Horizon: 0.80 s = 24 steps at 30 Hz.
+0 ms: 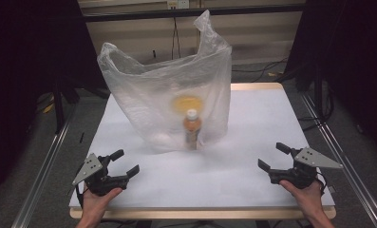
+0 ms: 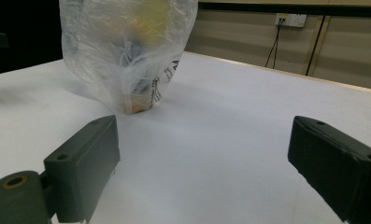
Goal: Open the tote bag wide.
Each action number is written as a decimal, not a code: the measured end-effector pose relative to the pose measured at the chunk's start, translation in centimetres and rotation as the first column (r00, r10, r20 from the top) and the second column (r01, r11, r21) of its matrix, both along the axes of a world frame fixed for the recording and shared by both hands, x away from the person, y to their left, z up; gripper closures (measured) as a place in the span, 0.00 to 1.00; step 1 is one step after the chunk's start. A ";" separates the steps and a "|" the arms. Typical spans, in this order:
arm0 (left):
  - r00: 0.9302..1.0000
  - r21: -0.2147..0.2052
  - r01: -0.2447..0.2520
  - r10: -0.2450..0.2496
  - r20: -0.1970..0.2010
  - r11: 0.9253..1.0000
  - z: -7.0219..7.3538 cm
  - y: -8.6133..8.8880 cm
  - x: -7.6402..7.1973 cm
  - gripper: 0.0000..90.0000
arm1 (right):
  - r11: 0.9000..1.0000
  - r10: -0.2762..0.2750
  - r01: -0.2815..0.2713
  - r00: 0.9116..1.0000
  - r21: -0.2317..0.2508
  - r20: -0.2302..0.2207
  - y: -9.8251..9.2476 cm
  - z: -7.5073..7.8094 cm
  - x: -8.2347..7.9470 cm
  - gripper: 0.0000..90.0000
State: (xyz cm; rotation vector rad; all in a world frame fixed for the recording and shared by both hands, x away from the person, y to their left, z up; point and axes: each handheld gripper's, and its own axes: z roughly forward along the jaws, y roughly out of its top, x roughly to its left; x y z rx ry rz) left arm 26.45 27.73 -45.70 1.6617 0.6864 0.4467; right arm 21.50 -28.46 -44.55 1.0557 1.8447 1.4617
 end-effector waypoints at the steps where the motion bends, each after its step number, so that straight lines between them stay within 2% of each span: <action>1: 1.000 0.003 -0.002 0.002 0.007 1.000 0.1 0.1 -0.1 0.19 | 1.000 0.000 0.000 1.000 0.000 0.000 0.0 0.0 0.0 0.12; 4: 1.000 -0.029 0.011 -0.010 0.010 1.000 0.4 0.3 -0.1 0.32 | 1.000 0.007 -0.007 1.000 0.004 0.007 0.0 0.1 -0.1 0.18; 5: 1.000 -0.025 0.026 -0.026 0.005 0.999 0.6 0.4 -0.1 0.36 | 1.000 0.006 -0.006 1.000 0.006 0.006 0.0 0.2 -0.1 0.21; 6: 1.000 -0.034 0.021 -0.021 -0.001 0.999 0.7 0.4 -0.1 0.46 | 1.000 0.010 -0.010 1.000 0.000 0.016 0.1 0.3 -0.1 0.27; 7: 0.999 -0.036 0.036 -0.036 -0.009 0.999 0.9 0.4 0.0 0.50 | 1.000 0.013 -0.013 1.000 -0.003 0.014 0.2 0.4 -0.1 0.29; 9: 1.000 -0.015 0.024 -0.024 0.000 1.000 1.4 0.2 0.0 0.51 | 1.000 0.019 -0.018 1.000 -0.001 0.014 0.2 0.4 -0.1 0.30; 11: 0.999 -0.026 0.042 -0.043 -0.014 0.999 1.9 0.0 0.0 0.60 | 0.999 0.034 -0.034 0.999 0.002 0.012 0.4 0.5 0.0 0.40; 12: 0.999 -0.020 0.044 -0.044 -0.016 0.999 2.1 -0.1 0.1 0.61 | 0.999 0.039 -0.039 0.999 0.002 0.012 0.5 0.5 0.1 0.41; 13: 0.997 -0.018 0.076 -0.076 -0.027 0.997 2.4 -0.2 0.2 0.61 | 0.999 0.039 -0.039 0.999 0.002 0.012 0.5 0.5 0.1 0.41; 14: 0.995 -0.032 0.091 -0.092 -0.042 0.995 2.7 -0.3 0.3 0.68 | 0.998 0.062 -0.062 0.998 0.006 -0.004 0.7 0.7 0.2 0.53; 15: 0.994 -0.028 0.093 -0.094 -0.051 0.995 2.9 -0.5 0.4 0.69 | 0.997 0.071 -0.071 0.998 0.008 0.000 0.7 0.8 0.2 0.54; 16: 0.991 -0.021 0.115 -0.116 -0.068 0.993 3.2 -0.6 0.6 0.72 | 0.997 0.072 -0.072 0.997 0.018 -0.006 0.8 1.0 0.3 0.60; 17: 0.989 -0.028 0.123 -0.125 -0.077 0.992 3.4 -0.8 0.7 0.72 | 0.996 0.084 -0.084 0.996 0.025 -0.008 0.9 1.1 0.4 0.63; 19: 0.991 -0.021 0.115 -0.116 -0.071 0.993 3.7 -1.3 0.8 0.74 | 0.995 0.092 -0.092 0.996 0.024 -0.013 1.0 1.1 0.5 0.65; 20: 0.985 -0.007 0.153 -0.153 -0.075 0.988 3.9 -1.4 1.0 0.77 | 0.995 0.095 -0.094 0.995 0.017 -0.016 1.1 1.2 0.5 0.69; 22: 0.984 -0.012 0.168 -0.168 -0.062 0.986 4.3 -1.9 1.4 0.83 | 0.994 0.109 -0.108 0.994 0.012 -0.019 1.3 1.4 0.7 0.77; 23: 0.986 0.003 0.155 -0.154 -0.057 0.988 4.6 -2.1 1.5 0.85 | 0.992 0.125 -0.125 0.992 0.020 -0.025 1.4 1.6 0.8 0.80; 24: 0.986 0.008 0.159 -0.158 -0.053 0.987 4.9 -2.4 1.6 0.90 | 0.990 0.142 -0.142 0.990 0.025 -0.023 1.6 2.0 1.1 0.87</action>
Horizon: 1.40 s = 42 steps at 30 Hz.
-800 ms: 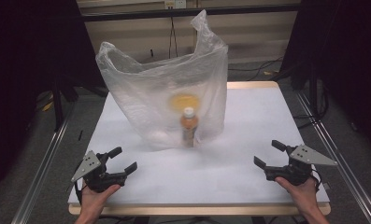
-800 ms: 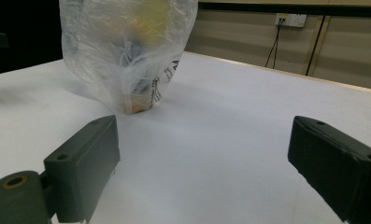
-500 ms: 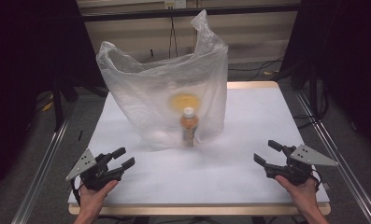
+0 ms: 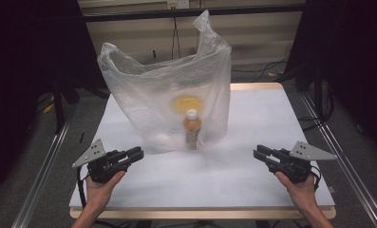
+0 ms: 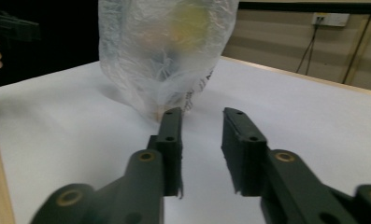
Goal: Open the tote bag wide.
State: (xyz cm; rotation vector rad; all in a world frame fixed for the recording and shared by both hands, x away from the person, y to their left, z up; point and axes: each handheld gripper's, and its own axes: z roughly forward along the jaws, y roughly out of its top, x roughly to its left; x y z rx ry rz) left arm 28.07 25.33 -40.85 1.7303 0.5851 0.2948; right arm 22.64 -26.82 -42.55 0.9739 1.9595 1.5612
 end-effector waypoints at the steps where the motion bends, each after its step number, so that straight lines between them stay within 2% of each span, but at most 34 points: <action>1: 1.000 -0.004 0.019 -0.019 -0.007 1.000 0.3 -0.3 0.2 0.90 | 1.000 0.000 0.000 1.000 0.000 0.000 0.0 0.0 0.0 0.87; 2: 0.999 -0.002 0.039 -0.039 0.000 0.999 0.5 -0.4 0.5 0.93 | 1.000 0.017 -0.017 1.000 0.002 -0.006 0.1 0.3 0.2 0.91; 3: 1.000 0.005 0.023 -0.023 0.010 1.000 0.8 -0.8 0.6 0.95 | 1.000 0.031 -0.031 1.000 0.005 -0.004 0.3 0.5 0.4 0.93; 5: 0.999 -0.004 0.037 -0.037 0.002 0.999 1.3 -1.4 1.1 0.97 | 0.998 0.057 -0.057 0.998 0.007 -0.016 0.6 1.1 1.0 1.00; 6: 0.997 -0.019 0.076 -0.076 -0.012 0.997 1.6 -1.6 1.4 0.98 | 0.998 0.061 -0.061 0.998 0.001 -0.017 0.8 1.5 1.3 1.00; 7: 0.996 -0.016 0.087 -0.087 -0.003 0.996 1.9 -1.9 1.7 0.99 | 0.998 0.066 -0.066 0.998 0.009 -0.020 1.0 1.8 1.6 1.00; 8: 0.996 -0.002 0.092 -0.092 0.007 0.996 2.2 -2.1 1.9 1.00 | 0.996 0.083 -0.083 0.996 0.014 -0.024 1.4 2.5 2.3 1.00; 10: 0.996 -0.024 0.093 -0.092 0.012 0.995 2.7 -2.6 2.4 1.00 | 0.997 0.082 -0.082 0.996 0.011 -0.021 1.6 2.9 2.6 1.00; 11: 0.995 -0.017 0.095 -0.095 0.020 0.995 2.9 -2.8 2.7 1.00 | 0.996 0.084 -0.084 0.996 0.017 -0.018 1.7 3.2 3.0 1.00; 14: 0.994 -0.029 0.108 -0.107 0.032 0.994 3.5 -3.5 3.4 1.00 | 0.995 0.102 -0.102 0.995 0.022 -0.016 2.1 4.1 3.9 1.00; 16: 0.994 -0.025 0.105 -0.104 0.040 0.994 4.0 -3.8 3.8 1.00 | 0.993 0.116 -0.116 0.993 0.015 -0.005 2.4 4.6 4.5 1.00; 18: 0.994 -0.038 0.102 -0.100 0.049 0.994 4.7 -4.1 4.3 1.00 | 0.993 0.116 -0.116 0.993 0.025 -0.008 2.5 5.0 4.9 1.00; 19: 0.994 -0.049 0.093 -0.090 0.064 0.994 5.4 -4.5 4.8 1.00 | 0.991 0.126 -0.126 0.992 0.032 0.006 2.7 5.6 5.4 1.00; 20: 0.994 -0.049 0.093 -0.090 0.064 0.994 5.4 -4.5 4.8 1.00 | 0.991 0.126 -0.126 0.992 0.032 0.006 2.7 5.6 5.4 1.00; 26: 0.992 -0.068 0.076 -0.068 0.110 0.995 8.3 -5.4 6.7 1.00 | 0.991 0.123 -0.126 0.991 0.048 0.061 2.8 8.6 7.1 1.00; 27: 0.990 -0.060 0.078 -0.071 0.118 0.995 8.9 -5.6 7.0 1.00 | 0.991 0.122 -0.125 0.990 0.054 0.070 2.8 9.2 7.4 1.00; 28: 0.990 -0.077 0.081 -0.071 0.123 0.994 9.4 -5.9 7.3 1.00 | 0.991 0.122 -0.126 0.990 0.055 0.073 2.9 9.8 7.8 1.00; 30: 0.989 -0.080 0.076 -0.065 0.133 0.994 10.3 -6.4 7.7 1.00 | 0.990 0.125 -0.130 0.989 0.051 0.084 3.4 11.4 9.1 1.00; 31: 0.988 -0.086 0.084 -0.072 0.135 0.993 10.8 -6.6 7.9 1.00 | 0.990 0.125 -0.130 0.989 0.051 0.084 3.4 11.4 9.1 1.00; 33: 0.987 -0.101 0.085 -0.070 0.141 0.991 11.5 -7.1 8.4 1.00 | 0.990 0.129 -0.134 0.987 0.039 0.094 4.0 12.7 10.1 1.00; 36: 0.986 -0.108 0.082 -0.066 0.150 0.991 12.6 -7.5 9.2 1.00 | 0.988 0.133 -0.140 0.986 0.062 0.105 4.4 13.6 11.0 1.00; 38: 0.986 -0.132 0.077 -0.056 0.155 0.988 13.3 -7.7 9.8 1.00 | 0.988 0.131 -0.138 0.986 0.063 0.107 4.6 13.9 11.2 1.00; 40: 0.986 -0.161 0.081 -0.055 0.160 0.984 14.3 -7.6 10.7 1.00 | 0.988 0.134 -0.142 0.985 0.065 0.112 4.9 14.8 12.2 1.00; 41: 0.986 -0.161 0.081 -0.055 0.160 0.984 14.3 -7.6 10.7 1.00 | 0.988 0.134 -0.142 0.985 0.065 0.112 4.9 14.8 12.2 1.00; 42: 0.986 -0.167 0.077 -0.050 0.160 0.983 14.6 -7.7 10.9 1.00 | 0.987 0.137 -0.146 0.984 0.073 0.115 5.0 15.4 12.8 1.00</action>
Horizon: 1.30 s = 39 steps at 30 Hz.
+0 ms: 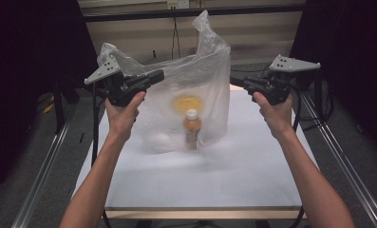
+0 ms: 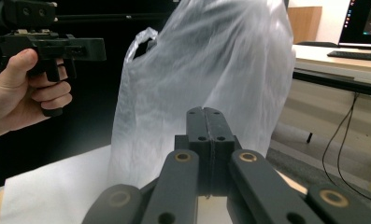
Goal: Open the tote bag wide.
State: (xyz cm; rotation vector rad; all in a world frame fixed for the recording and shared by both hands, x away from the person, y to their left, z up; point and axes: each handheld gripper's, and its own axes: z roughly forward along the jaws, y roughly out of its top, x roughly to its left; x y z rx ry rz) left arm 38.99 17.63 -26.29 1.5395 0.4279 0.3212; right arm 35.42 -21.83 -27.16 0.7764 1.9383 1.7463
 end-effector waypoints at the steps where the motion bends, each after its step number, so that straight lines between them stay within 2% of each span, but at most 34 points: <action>1: 1.000 0.008 0.000 0.000 0.002 1.000 0.2 -0.1 0.3 1.00 | 1.000 0.000 0.000 1.000 0.001 0.002 0.0 0.3 0.3 1.00; 2: 1.000 0.008 -0.012 0.012 -0.006 1.000 0.4 -0.3 0.6 1.00 | 1.000 0.000 0.000 1.000 0.001 0.002 0.0 0.3 0.3 1.00; 3: 1.000 0.030 -0.024 0.024 -0.004 0.999 0.6 -0.4 1.0 1.00 | 1.000 -0.009 0.009 1.000 0.004 -0.001 0.1 0.7 0.8 1.00; 4: 0.999 0.035 -0.032 0.032 -0.006 0.999 0.7 -0.6 1.4 1.00 | 1.000 -0.009 0.009 1.000 0.004 -0.001 0.1 0.7 0.8 1.00; 7: 0.997 0.022 -0.061 0.062 -0.043 0.998 0.8 -1.3 2.9 1.00 | 1.000 -0.016 0.016 1.000 0.004 -0.003 0.3 1.0 1.4 1.00; 9: 0.995 0.046 -0.064 0.067 -0.069 0.997 0.5 -1.7 4.0 0.99 | 1.000 -0.013 0.013 1.000 0.008 -0.005 0.4 1.0 1.6 1.00; 10: 0.993 0.064 -0.081 0.086 -0.081 0.995 0.2 -2.1 4.4 0.99 | 1.000 -0.011 0.011 1.000 0.009 -0.003 0.5 0.9 1.6 1.00; 12: 0.992 0.072 -0.053 0.061 -0.114 0.996 -0.6 -2.8 4.9 0.99 | 1.000 -0.013 0.013 1.000 0.004 -0.007 0.5 0.9 1.6 1.00; 14: 0.992 0.088 -0.001 0.013 -0.127 0.996 -1.5 -3.6 5.0 1.00 | 1.000 -0.011 0.011 1.000 0.014 -0.005 0.5 1.0 1.5 1.00; 16: 0.993 0.121 0.013 0.001 -0.118 0.993 -2.1 -4.6 4.6 1.00 | 1.000 -0.011 0.011 1.000 0.018 0.000 0.4 1.2 1.5 1.00; 18: 0.991 0.118 0.056 -0.041 -0.127 0.991 -2.3 -5.2 4.1 1.00 | 1.000 -0.016 0.016 1.000 0.016 0.005 0.3 1.5 1.5 1.00; 21: 0.992 0.162 0.080 -0.063 -0.105 0.984 -2.5 -6.3 3.2 1.00 | 0.999 -0.031 0.031 0.999 0.021 0.014 0.1 2.2 1.6 1.00; 22: 0.992 0.157 0.091 -0.075 -0.101 0.983 -2.5 -6.6 3.0 1.00 | 0.999 -0.051 0.051 0.999 0.004 0.012 0.2 2.6 1.7 1.00; 25: 0.992 0.164 0.097 -0.081 -0.100 0.982 -2.9 -7.2 2.3 1.00 | 0.998 -0.052 0.052 0.999 -0.017 0.009 0.5 2.9 1.9 1.00; 26: 0.990 0.161 0.110 -0.093 -0.106 0.981 -3.0 -7.4 2.1 1.00 | 0.999 -0.050 0.050 0.999 -0.011 0.015 0.6 3.1 1.9 1.00; 29: 0.988 0.189 0.139 -0.121 -0.100 0.972 -3.2 -7.9 1.5 1.00 | 0.999 -0.047 0.047 0.998 0.008 0.033 0.9 3.9 1.8 1.00; 30: 0.987 0.186 0.139 -0.122 -0.101 0.973 -3.2 -8.0 1.2 1.00 | 0.999 -0.041 0.040 0.999 0.020 0.033 1.0 4.2 1.8 1.00; 31: 0.986 0.190 0.152 -0.136 -0.095 0.970 -3.3 -8.2 1.0 1.00 | 0.999 -0.034 0.033 0.999 0.025 0.038 1.2 4.4 1.9 1.00; 36: 0.979 0.212 0.196 -0.179 -0.096 0.957 -4.0 -9.2 0.1 1.00 | 0.999 -0.003 0.001 0.999 0.032 0.047 2.3 5.0 2.0 1.00; 37: 0.978 0.223 0.204 -0.187 -0.092 0.953 -4.1 -9.4 -0.1 1.00 | 1.000 -0.004 0.003 0.999 0.011 0.048 2.9 4.9 2.2 1.00; 39: 0.974 0.229 0.222 -0.206 -0.088 0.948 -4.3 -9.7 -0.4 1.00 | 1.000 0.004 -0.005 0.999 0.012 0.045 3.2 4.9 2.3 1.00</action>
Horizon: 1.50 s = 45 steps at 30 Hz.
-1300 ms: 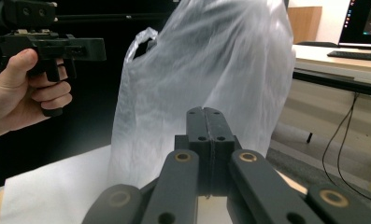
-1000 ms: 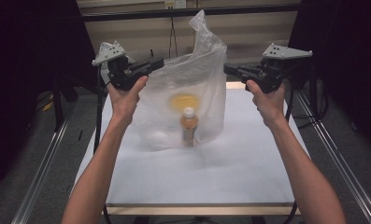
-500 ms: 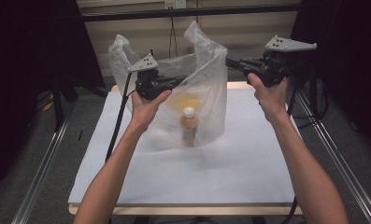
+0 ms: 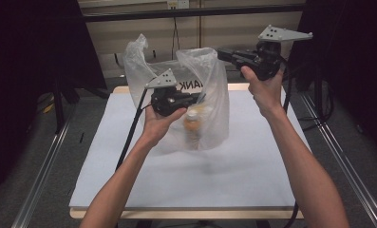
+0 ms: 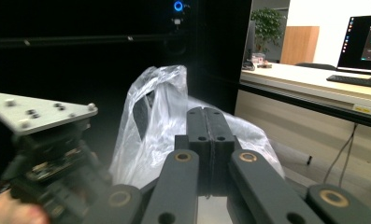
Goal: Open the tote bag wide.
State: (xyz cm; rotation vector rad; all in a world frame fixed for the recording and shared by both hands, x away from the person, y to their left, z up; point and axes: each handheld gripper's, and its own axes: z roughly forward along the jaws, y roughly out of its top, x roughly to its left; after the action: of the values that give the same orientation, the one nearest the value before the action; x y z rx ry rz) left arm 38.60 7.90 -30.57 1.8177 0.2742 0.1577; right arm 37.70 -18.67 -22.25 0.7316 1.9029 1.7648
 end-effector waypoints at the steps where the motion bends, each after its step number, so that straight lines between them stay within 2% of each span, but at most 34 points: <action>1: 1.000 0.005 0.008 -0.008 0.001 1.000 -0.1 -0.1 -0.1 1.00 | 1.000 0.007 -0.007 1.000 0.008 0.003 0.2 0.1 0.1 1.00; 5: 1.000 0.010 0.028 -0.028 0.000 1.000 -0.3 -0.4 -0.6 1.00 | 1.000 0.022 -0.022 1.000 0.001 -0.012 1.0 0.2 0.7 1.00; 7: 0.999 0.014 0.031 -0.031 0.005 0.999 -0.4 -0.4 -0.9 1.00 | 0.999 0.040 -0.040 0.999 -0.023 -0.022 1.6 -0.4 0.6 1.00; 8: 1.000 0.008 0.025 -0.026 0.004 1.000 -0.4 -0.2 -1.0 1.00 | 0.998 0.053 -0.054 0.998 -0.033 -0.030 1.8 -0.9 0.4 1.00; 9: 1.000 0.007 0.022 -0.022 0.003 1.000 -0.5 0.1 -1.1 1.00 | 0.997 0.069 -0.071 0.996 -0.037 -0.053 1.9 -2.4 0.0 1.00; 10: 1.000 0.005 0.011 -0.011 0.000 1.000 -0.6 0.4 -1.0 1.00 | 0.997 0.069 -0.071 0.996 -0.037 -0.053 1.9 -2.4 0.0 1.00; 11: 1.000 0.005 -0.001 0.001 -0.002 1.000 -0.7 0.8 -0.9 1.00 | 0.996 0.074 -0.078 0.994 -0.044 -0.081 1.8 -4.0 -0.3 1.00; 12: 1.000 0.009 -0.010 0.010 -0.005 1.000 -0.8 1.2 -0.8 1.00 | 0.996 0.074 -0.078 0.994 -0.044 -0.081 1.8 -4.0 -0.3 1.00; 14: 1.000 0.005 -0.029 0.029 -0.011 1.000 -1.0 2.0 -0.6 1.00 | 0.996 0.067 -0.073 0.992 -0.051 -0.108 1.5 -5.7 -0.6 1.00; 15: 0.999 0.004 -0.045 0.045 -0.018 0.999 -1.1 2.3 -0.4 1.00 | 0.996 0.059 -0.067 0.990 -0.057 -0.129 1.2 -7.0 -0.8 1.00; 19: 0.996 0.022 -0.080 0.081 -0.039 0.997 -1.8 3.0 0.7 1.00 | 0.995 0.060 -0.070 0.987 -0.065 -0.148 1.0 -8.3 -1.0 1.00; 23: 0.989 0.039 -0.129 0.132 -0.070 0.991 -3.2 3.7 1.9 1.00 | 0.995 0.057 -0.069 0.985 -0.069 -0.164 0.6 -9.6 -1.2 1.00; 27: 0.986 0.088 -0.148 0.154 -0.070 0.985 -4.5 4.2 2.5 1.00 | 0.994 0.049 -0.066 0.981 -0.083 -0.188 0.2 -11.1 -1.2 1.00; 32: 0.978 0.116 -0.172 0.183 -0.095 0.978 -6.2 5.2 3.1 1.00 | 0.992 0.052 -0.075 0.975 -0.099 -0.215 0.3 -12.9 -1.2 1.00; 33: 0.977 0.121 -0.179 0.191 -0.095 0.976 -6.5 5.4 3.2 1.00 | 0.990 0.047 -0.075 0.973 -0.118 -0.228 0.4 -13.7 -1.1 1.00; 37: 0.972 0.142 -0.191 0.207 -0.109 0.971 -7.6 6.1 3.2 1.00 | 0.988 0.042 -0.077 0.969 -0.135 -0.245 0.5 -14.8 -1.2 1.00; 38: 0.971 0.154 -0.193 0.210 -0.110 0.969 -7.9 6.2 3.2 1.00 | 0.983 0.020 -0.066 0.967 -0.174 -0.253 0.6 -15.5 -1.2 1.00; 39: 0.971 0.166 -0.195 0.215 -0.108 0.967 -8.1 6.3 3.2 1.00 | 0.983 0.020 -0.066 0.967 -0.174 -0.253 0.6 -15.5 -1.2 1.00; 40: 0.970 0.164 -0.192 0.212 -0.117 0.968 -8.9 6.5 3.1 1.00 | 0.979 0.008 -0.062 0.964 -0.195 -0.266 0.6 -16.3 -1.2 1.00; 41: 0.970 0.164 -0.192 0.212 -0.117 0.968 -8.9 6.5 3.1 1.00 | 0.979 0.008 -0.062 0.964 -0.195 -0.266 0.6 -16.3 -1.2 1.00; 43: 0.967 0.191 -0.204 0.229 -0.116 0.960 -9.9 6.7 3.0 1.00 | 0.977 0.006 -0.065 0.961 -0.204 -0.277 0.4 -17.0 -1.3 1.00; 44: 0.963 0.188 -0.206 0.232 -0.134 0.960 -10.3 6.8 3.0 1.00 | 0.976 0.004 -0.065 0.960 -0.209 -0.281 0.3 -17.3 -1.3 1.00; 45: 0.964 0.213 -0.204 0.234 -0.124 0.955 -10.7 7.1 3.2 1.00 | 0.975 -0.001 -0.063 0.957 -0.214 -0.288 0.2 -17.7 -1.3 1.00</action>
State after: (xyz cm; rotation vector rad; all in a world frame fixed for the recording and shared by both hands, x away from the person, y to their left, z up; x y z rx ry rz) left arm 41.84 15.00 -41.31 1.9977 0.5853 0.2123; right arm 36.44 -18.46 -39.91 0.9188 2.2684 1.4941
